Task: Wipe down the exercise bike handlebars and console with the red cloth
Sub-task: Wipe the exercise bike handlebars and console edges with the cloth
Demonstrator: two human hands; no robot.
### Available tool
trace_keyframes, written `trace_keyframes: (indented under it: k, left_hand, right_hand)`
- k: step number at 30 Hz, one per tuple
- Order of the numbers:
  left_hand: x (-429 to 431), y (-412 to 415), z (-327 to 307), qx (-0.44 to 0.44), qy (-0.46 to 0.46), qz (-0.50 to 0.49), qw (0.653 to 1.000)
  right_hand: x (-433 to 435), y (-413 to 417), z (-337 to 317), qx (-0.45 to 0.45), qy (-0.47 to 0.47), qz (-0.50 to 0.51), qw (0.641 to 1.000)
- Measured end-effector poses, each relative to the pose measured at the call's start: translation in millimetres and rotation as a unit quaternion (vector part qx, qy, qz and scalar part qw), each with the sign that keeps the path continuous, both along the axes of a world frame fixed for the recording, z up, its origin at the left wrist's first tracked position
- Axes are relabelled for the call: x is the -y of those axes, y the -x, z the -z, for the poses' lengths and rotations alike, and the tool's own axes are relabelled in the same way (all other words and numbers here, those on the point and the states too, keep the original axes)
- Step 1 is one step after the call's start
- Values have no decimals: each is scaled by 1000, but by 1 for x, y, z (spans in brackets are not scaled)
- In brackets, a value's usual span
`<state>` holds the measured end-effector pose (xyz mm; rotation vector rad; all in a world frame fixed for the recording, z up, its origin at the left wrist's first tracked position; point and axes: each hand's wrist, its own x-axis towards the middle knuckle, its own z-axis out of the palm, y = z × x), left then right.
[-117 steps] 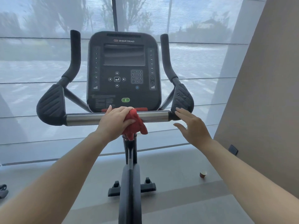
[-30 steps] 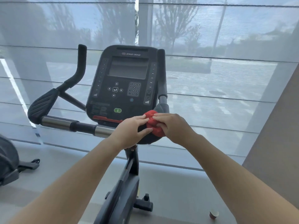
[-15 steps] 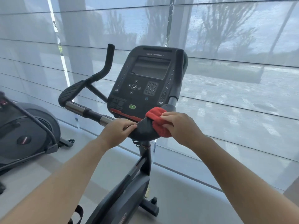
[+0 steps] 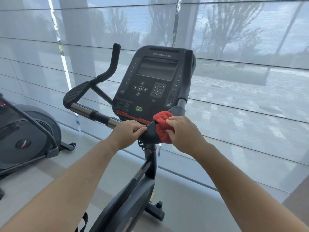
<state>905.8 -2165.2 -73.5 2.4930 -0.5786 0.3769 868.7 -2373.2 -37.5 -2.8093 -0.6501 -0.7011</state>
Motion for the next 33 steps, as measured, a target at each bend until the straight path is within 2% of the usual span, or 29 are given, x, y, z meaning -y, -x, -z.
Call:
trace_keyframes:
  k: [2,5,8,10,17,20,24,30,33]
  left_hand:
    - [-3,-1,1,5,-12,17,1000]
    - [-12,-4,1,1,-65,56,996]
    - [-23,-10,-1,2,-115,91,989]
    - [-31,-18,2,18,-125,91,988]
    - [-34,-29,16,100,-99,92,986]
    - [-35,-28,19,107,-112,91,984]
    - [-35,-29,20,113,-121,94,982]
    - [-35,-29,23,113,-122,83,983]
    - [-35,-29,23,115,-124,85,982]
  right_hand:
    - [-3,1,-2,-48,27,16,998]
    - [-2,4,-19,-161,16,21,987]
    - [-5,5,-29,-197,50,27,979]
    - [-12,7,-25,-180,58,41,981]
    - [-39,22,19,-44,-50,91,994]
    - [-43,19,9,-59,-56,102,991]
    - [-42,17,-3,-111,-18,98,989]
    - [-54,24,27,-26,-61,98,993]
    - [-54,12,18,-25,-104,88,990]
